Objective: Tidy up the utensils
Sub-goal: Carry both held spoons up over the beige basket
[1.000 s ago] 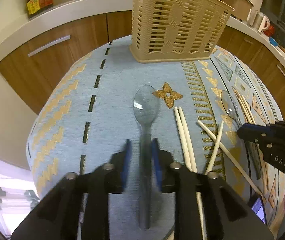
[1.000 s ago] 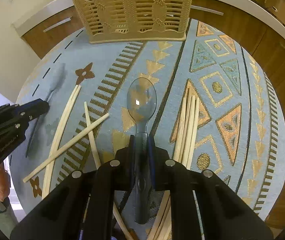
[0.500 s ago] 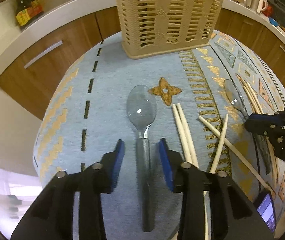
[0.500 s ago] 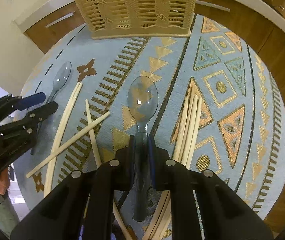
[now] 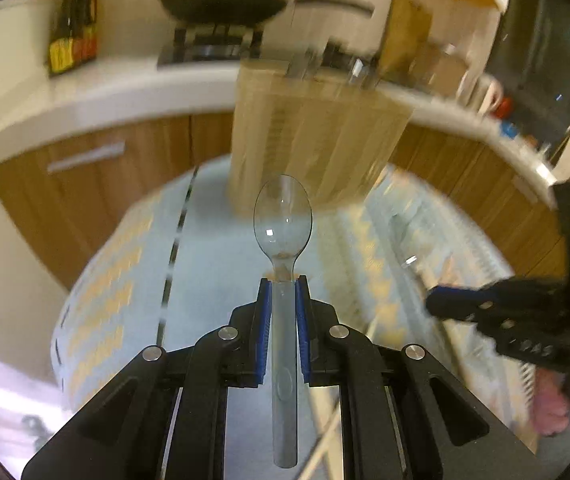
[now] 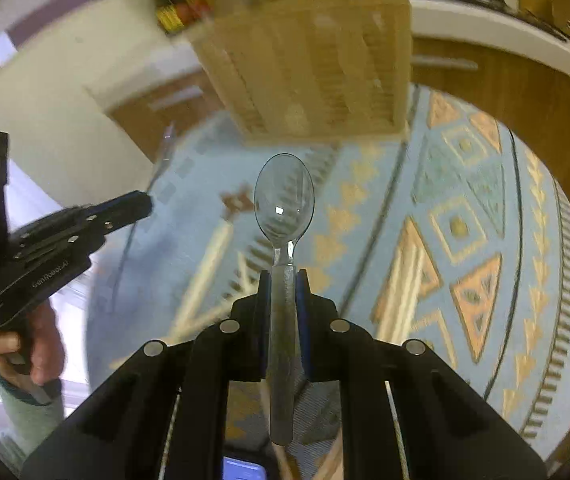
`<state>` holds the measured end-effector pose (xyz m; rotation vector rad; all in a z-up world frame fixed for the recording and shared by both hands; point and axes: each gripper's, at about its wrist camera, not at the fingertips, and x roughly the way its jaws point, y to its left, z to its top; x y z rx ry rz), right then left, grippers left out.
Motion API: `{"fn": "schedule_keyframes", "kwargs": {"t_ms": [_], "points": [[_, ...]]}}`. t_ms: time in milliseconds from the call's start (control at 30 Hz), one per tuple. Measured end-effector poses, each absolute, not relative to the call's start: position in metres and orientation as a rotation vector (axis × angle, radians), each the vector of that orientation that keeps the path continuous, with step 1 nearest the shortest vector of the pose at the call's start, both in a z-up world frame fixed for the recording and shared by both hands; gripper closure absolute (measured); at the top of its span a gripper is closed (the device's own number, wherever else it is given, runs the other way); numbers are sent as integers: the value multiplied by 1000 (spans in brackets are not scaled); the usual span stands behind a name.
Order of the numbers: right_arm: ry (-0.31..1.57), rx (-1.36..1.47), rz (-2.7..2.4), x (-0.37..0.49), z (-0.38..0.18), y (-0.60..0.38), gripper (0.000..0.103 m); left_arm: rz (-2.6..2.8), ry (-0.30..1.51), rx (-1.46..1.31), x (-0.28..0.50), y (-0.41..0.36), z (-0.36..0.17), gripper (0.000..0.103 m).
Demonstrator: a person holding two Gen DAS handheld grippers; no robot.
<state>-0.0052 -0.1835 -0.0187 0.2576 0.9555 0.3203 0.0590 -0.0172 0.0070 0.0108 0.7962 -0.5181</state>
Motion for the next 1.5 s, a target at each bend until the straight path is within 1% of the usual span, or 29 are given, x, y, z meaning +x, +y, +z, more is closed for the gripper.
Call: {"fn": "schedule_keyframes", "kwargs": {"t_ms": [133, 267, 433, 600, 733, 1000, 1233, 1500], "points": [[824, 281, 390, 0, 13, -188, 93, -552, 640, -70, 60, -16, 47, 93], [696, 286, 418, 13, 44, -196, 93, -565, 505, -151, 76, -17, 75, 93], [565, 297, 396, 37, 81, -212, 93, -573, 389, -227, 109, -28, 104, 93], [450, 284, 311, 68, 106, -231, 93, -573, 306, -234, 141, -48, 122, 93], [397, 276, 237, 94, 113, -246, 93, -514, 264, -160, 166, -66, 120, 93], [333, 310, 142, 137, 102, -270, 93, -513, 289, -220, 205, -67, 97, 93], [357, 298, 98, 159, 74, -271, 93, -516, 302, -234, 211, -65, 78, 93], [322, 215, 96, 156, 66, -261, 92, -518, 288, -241, 208, -61, 67, 92]]}}
